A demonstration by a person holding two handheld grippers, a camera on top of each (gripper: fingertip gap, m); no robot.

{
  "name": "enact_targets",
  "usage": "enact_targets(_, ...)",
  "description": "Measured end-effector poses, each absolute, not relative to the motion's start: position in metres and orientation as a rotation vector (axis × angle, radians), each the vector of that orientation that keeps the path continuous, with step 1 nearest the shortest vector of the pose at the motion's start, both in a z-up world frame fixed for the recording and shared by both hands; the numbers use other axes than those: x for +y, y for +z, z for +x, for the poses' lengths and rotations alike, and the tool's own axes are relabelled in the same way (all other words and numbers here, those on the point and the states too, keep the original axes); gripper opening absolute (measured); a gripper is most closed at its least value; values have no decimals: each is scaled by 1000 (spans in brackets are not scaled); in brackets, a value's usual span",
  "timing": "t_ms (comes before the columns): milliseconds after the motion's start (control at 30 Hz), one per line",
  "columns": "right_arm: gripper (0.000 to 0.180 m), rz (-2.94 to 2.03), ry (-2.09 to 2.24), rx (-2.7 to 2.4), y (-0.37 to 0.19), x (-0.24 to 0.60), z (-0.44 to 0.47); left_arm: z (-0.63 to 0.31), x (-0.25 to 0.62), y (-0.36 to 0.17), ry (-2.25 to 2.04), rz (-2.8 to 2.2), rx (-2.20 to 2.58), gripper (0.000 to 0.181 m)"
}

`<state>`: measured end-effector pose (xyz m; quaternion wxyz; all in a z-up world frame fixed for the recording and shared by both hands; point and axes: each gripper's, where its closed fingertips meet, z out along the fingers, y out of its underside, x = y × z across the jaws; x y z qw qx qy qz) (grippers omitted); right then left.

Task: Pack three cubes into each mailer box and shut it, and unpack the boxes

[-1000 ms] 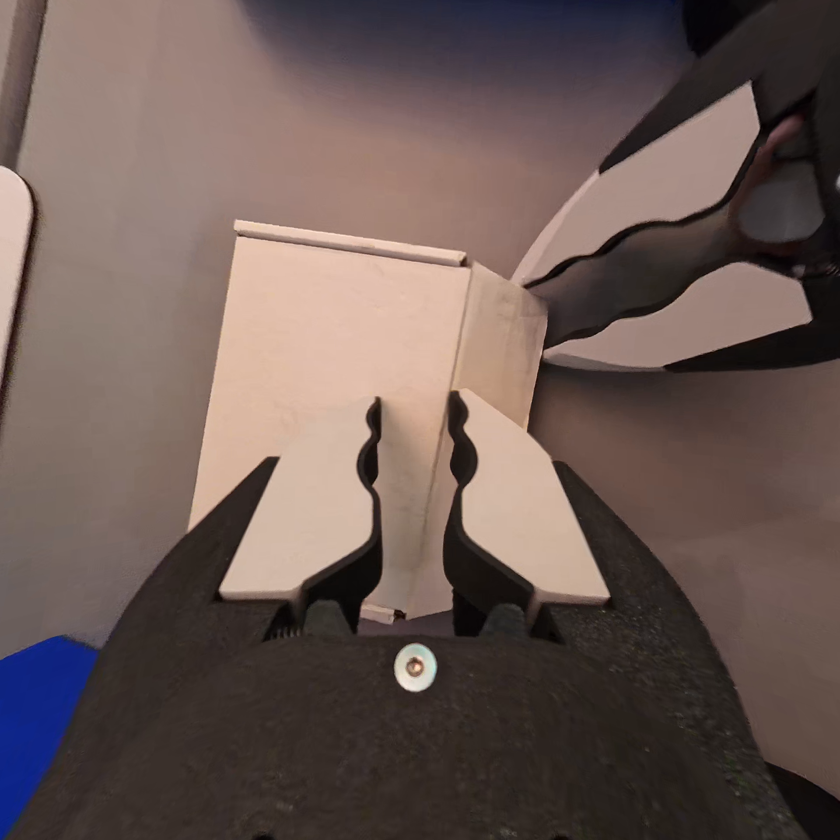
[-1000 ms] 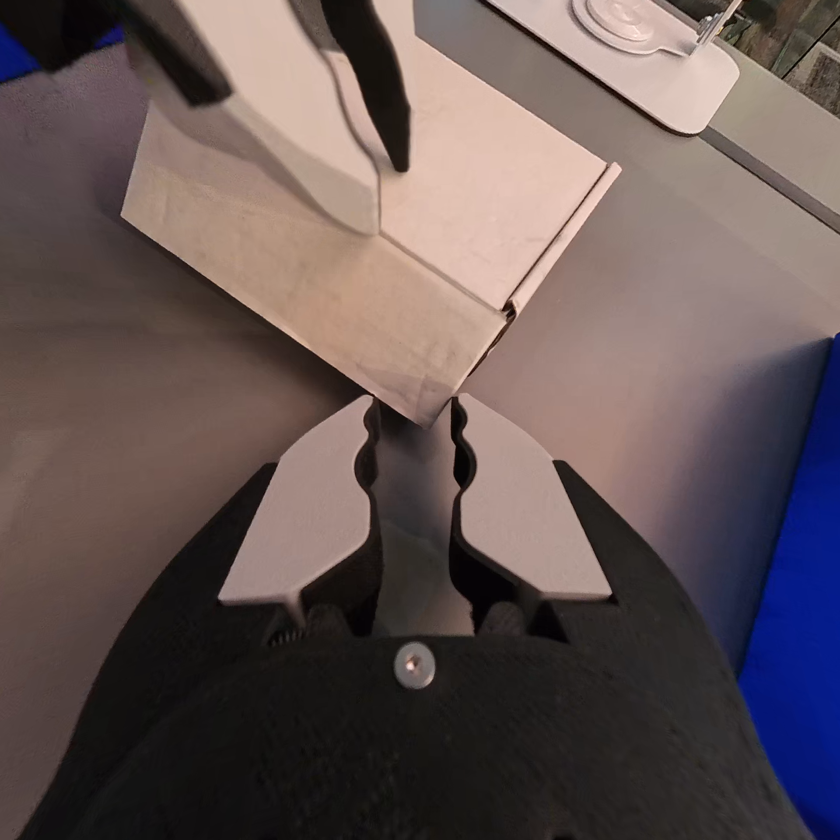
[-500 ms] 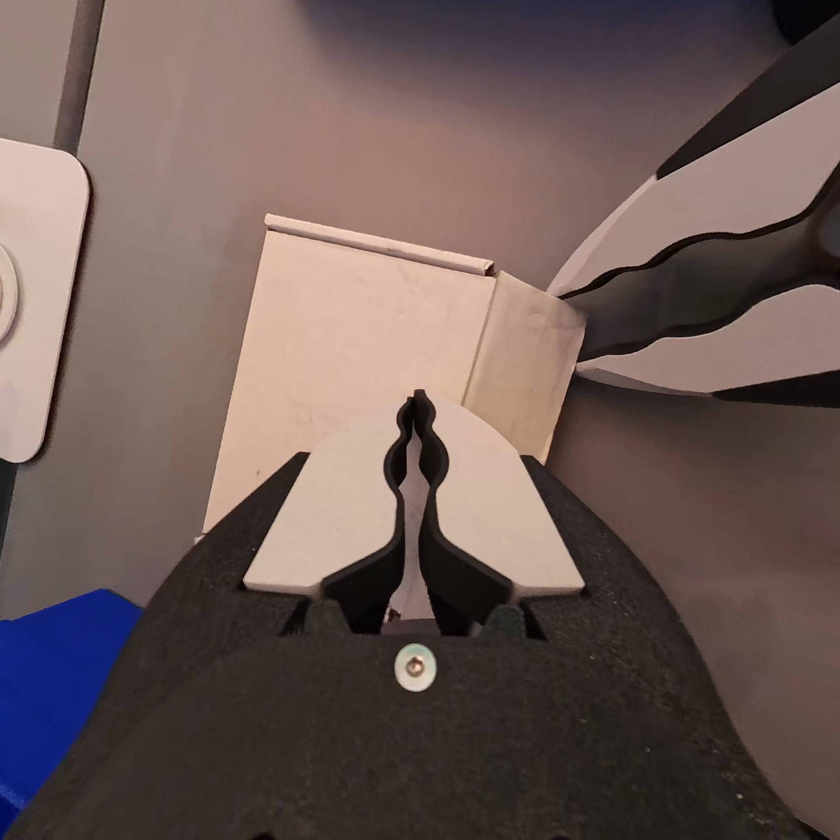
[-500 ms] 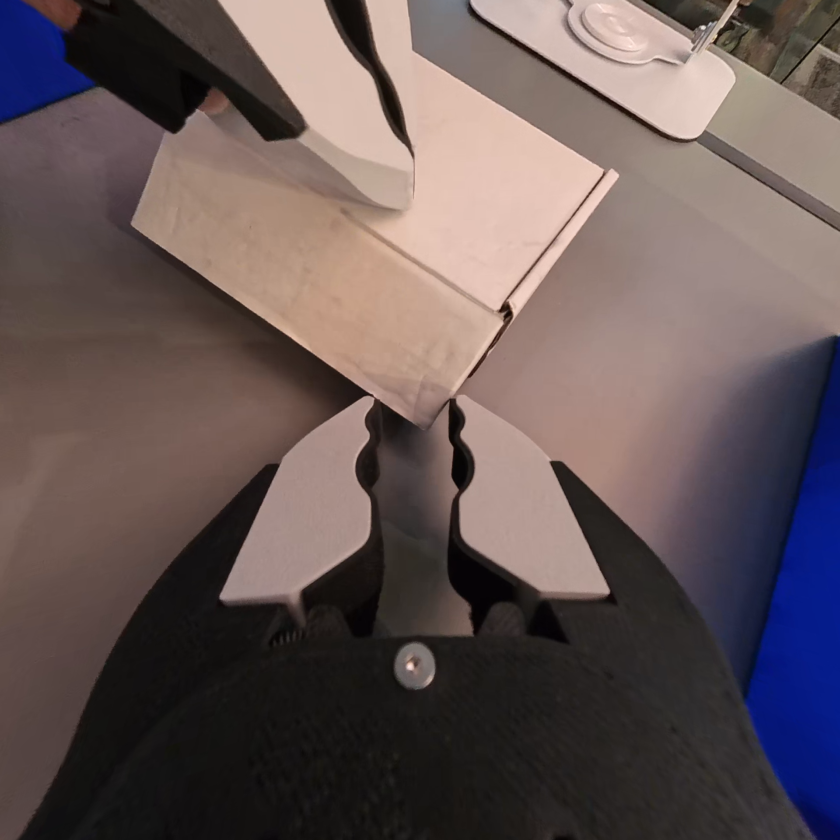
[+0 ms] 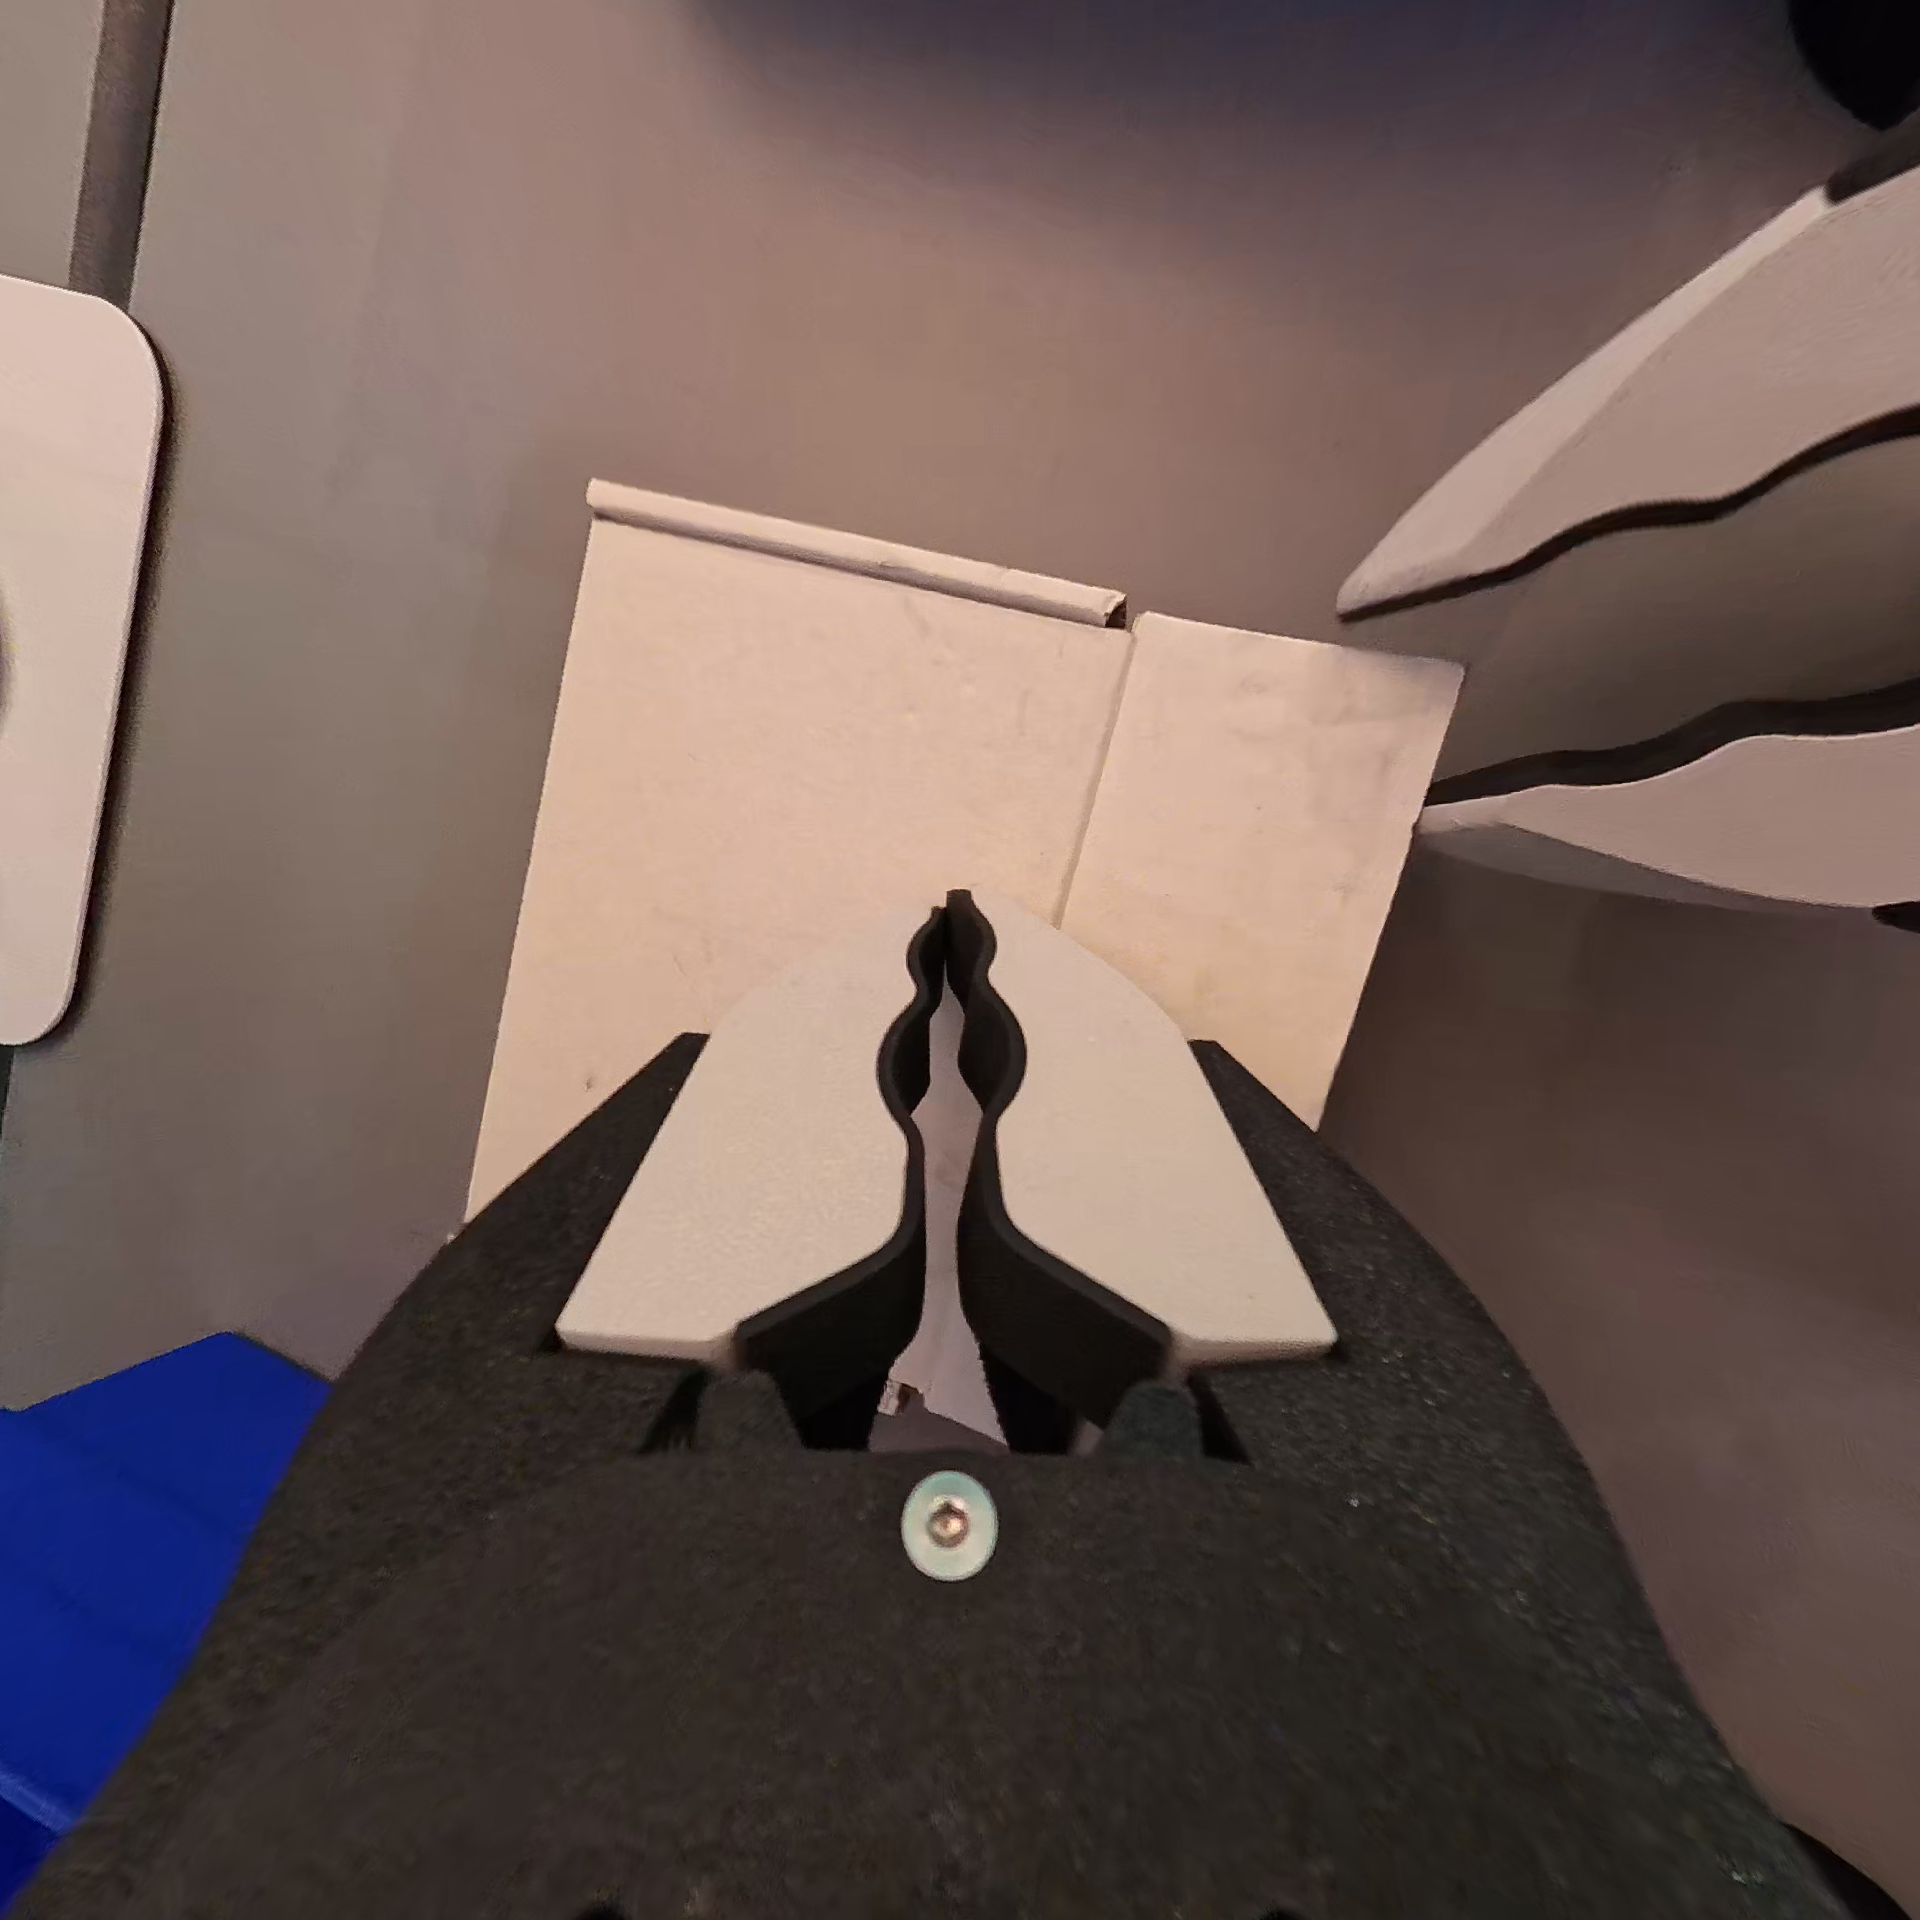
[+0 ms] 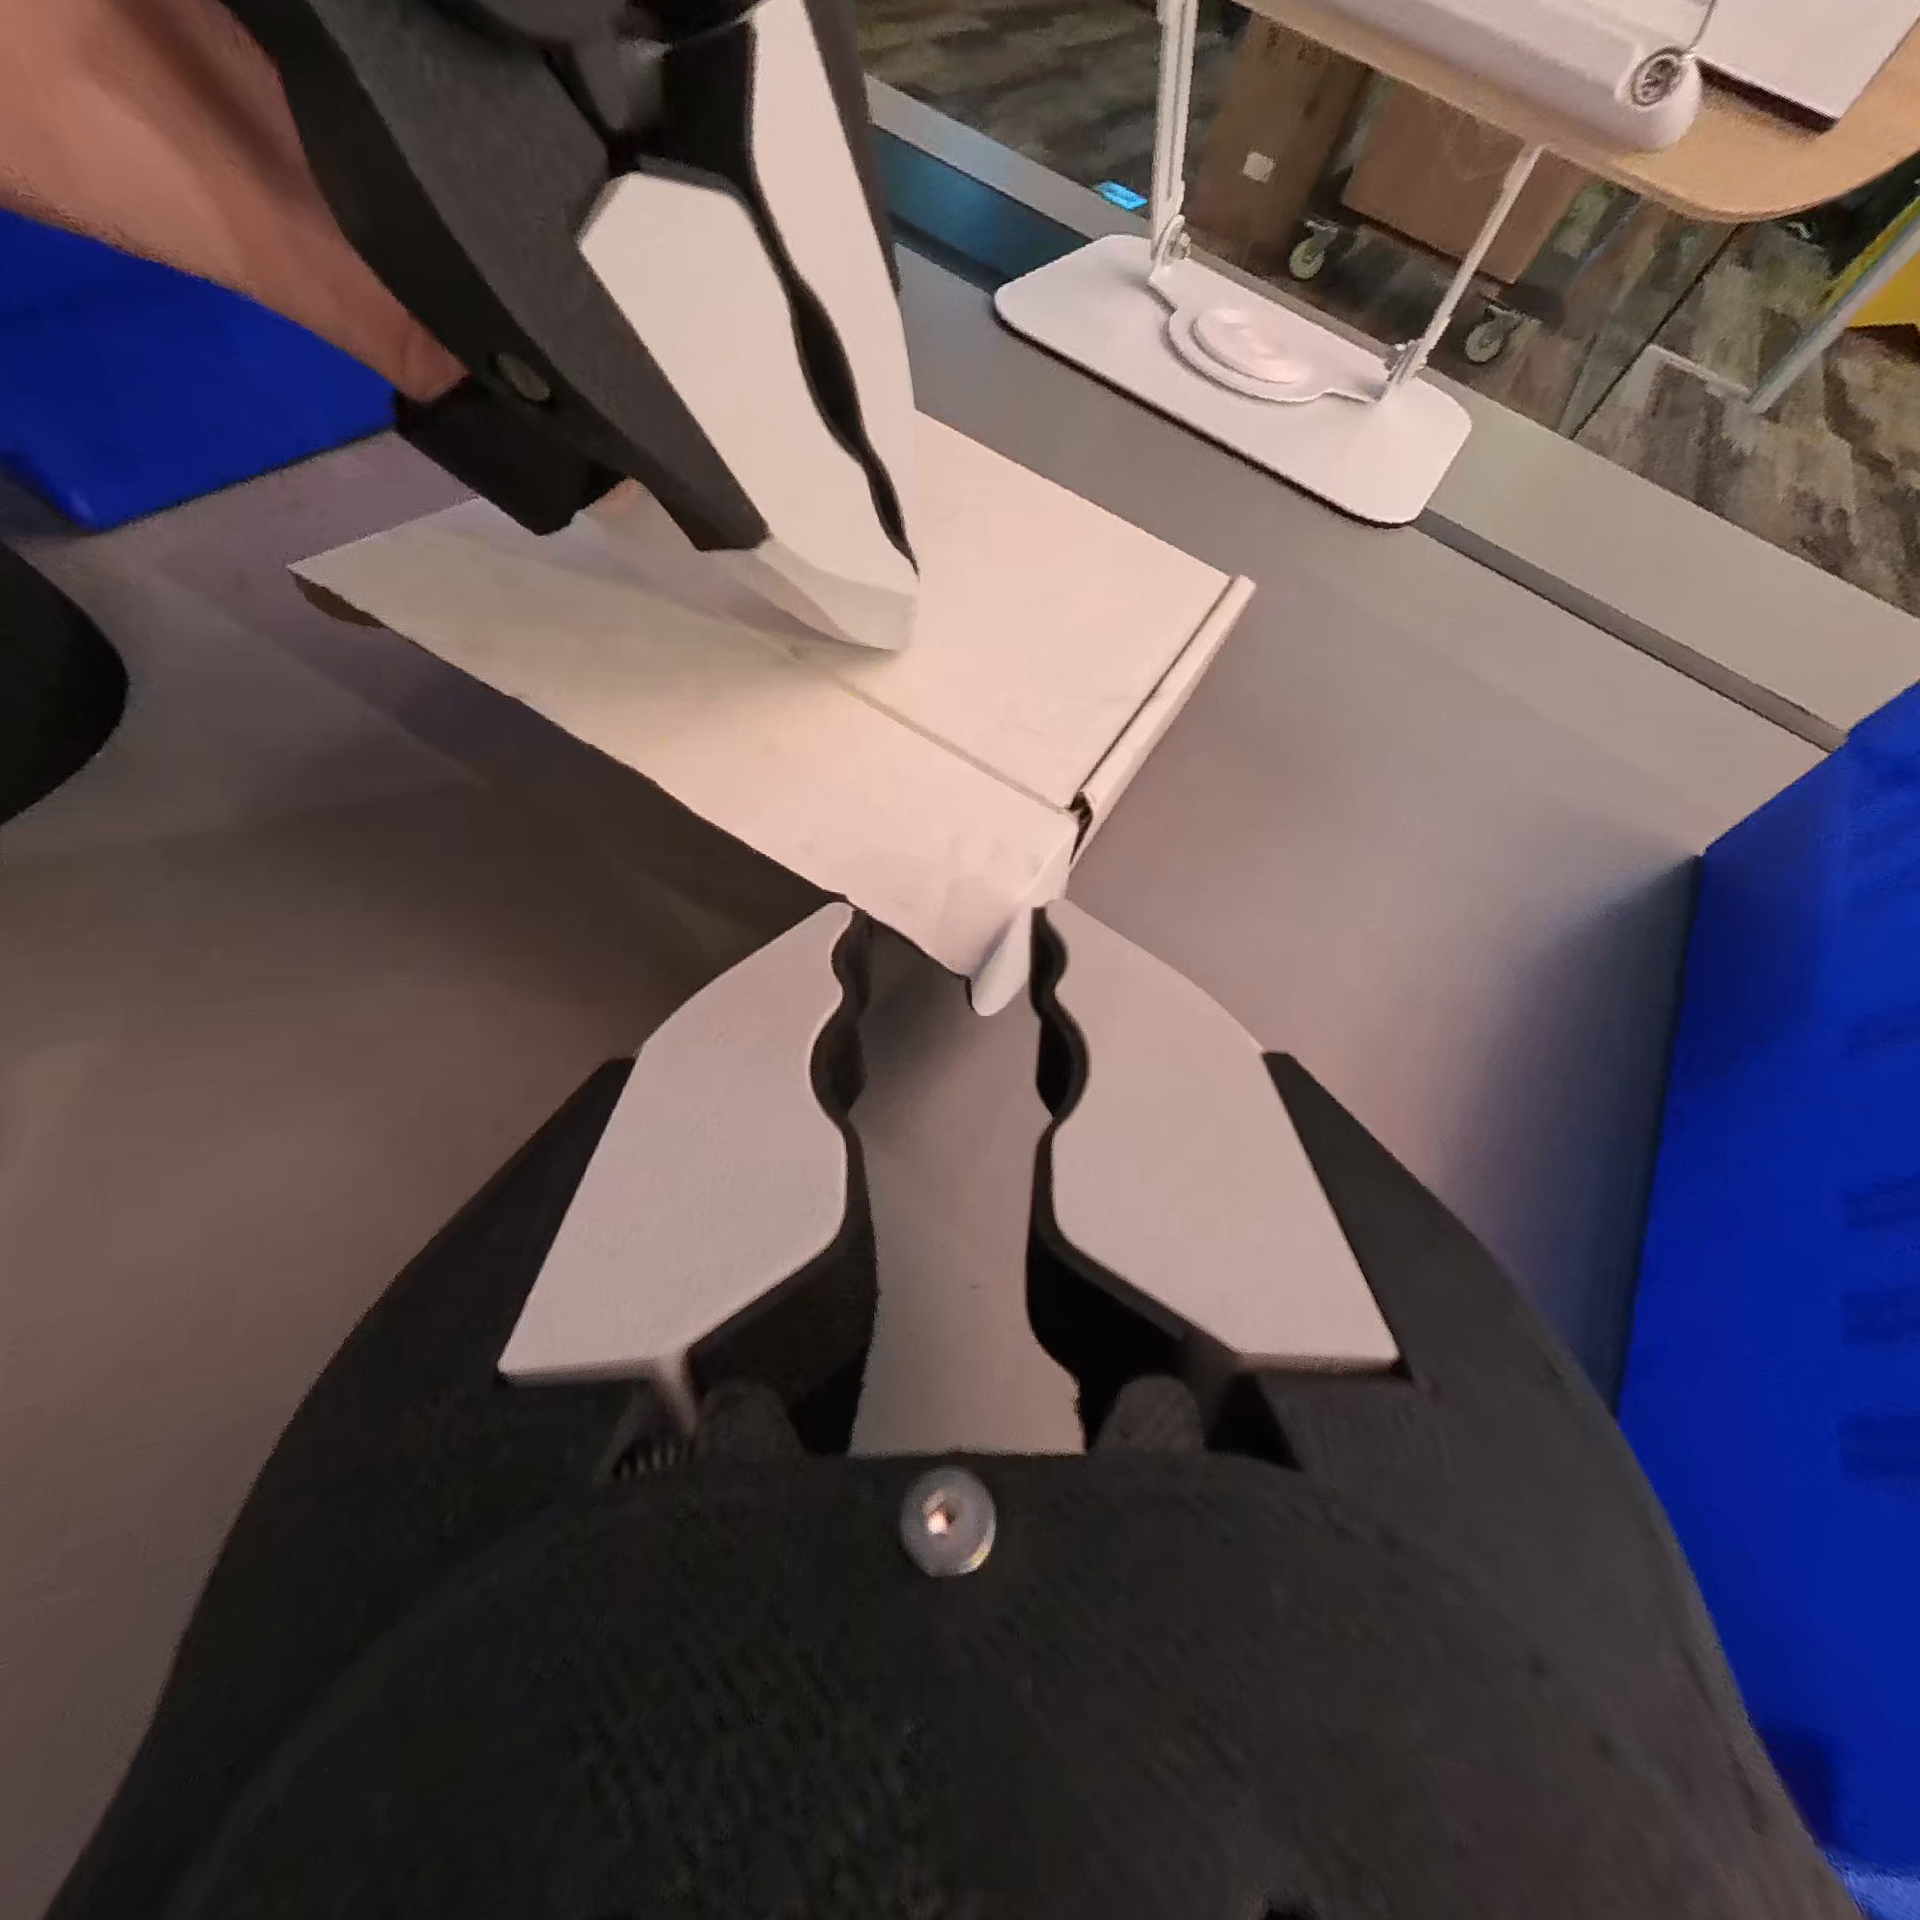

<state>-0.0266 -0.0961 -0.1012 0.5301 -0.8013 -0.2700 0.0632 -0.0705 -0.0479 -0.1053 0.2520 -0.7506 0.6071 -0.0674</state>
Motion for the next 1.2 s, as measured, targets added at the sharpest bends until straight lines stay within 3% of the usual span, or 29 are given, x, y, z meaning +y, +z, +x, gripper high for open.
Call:
enact_targets(67, 37, -1897, 146, -583, -97, -94, -22, -70, -48, -105, -201, -2051, 1650, 0)
enact_targets(300, 26, -2034, -58, -619, -130, -96, -12, -71, -48, -105, -218, -2060, 1650, 0)
enact_targets(567, 29, -2108, -39, -567, -140, -87, -11, -71, -47, -105, -224, -2050, 1660, 0)
enact_targets(733, 25, -2034, -104, -623, -134, -84, -10, -72, -46, -105, -209, -2042, 1672, 0)
enact_targets(933, 20, -1809, -31, -556, -88, -82, -13, -72, -45, -106, -178, -2036, 1693, 0)
enact_targets(1100, 19, -1914, 57, -580, -96, -71, -17, -72, -45, -106, -156, -2025, 1719, 0)
enact_targets(1200, 9, -2013, 59, -586, -105, -69, -15, -72, -45, -106, -143, -2022, 1732, 0)
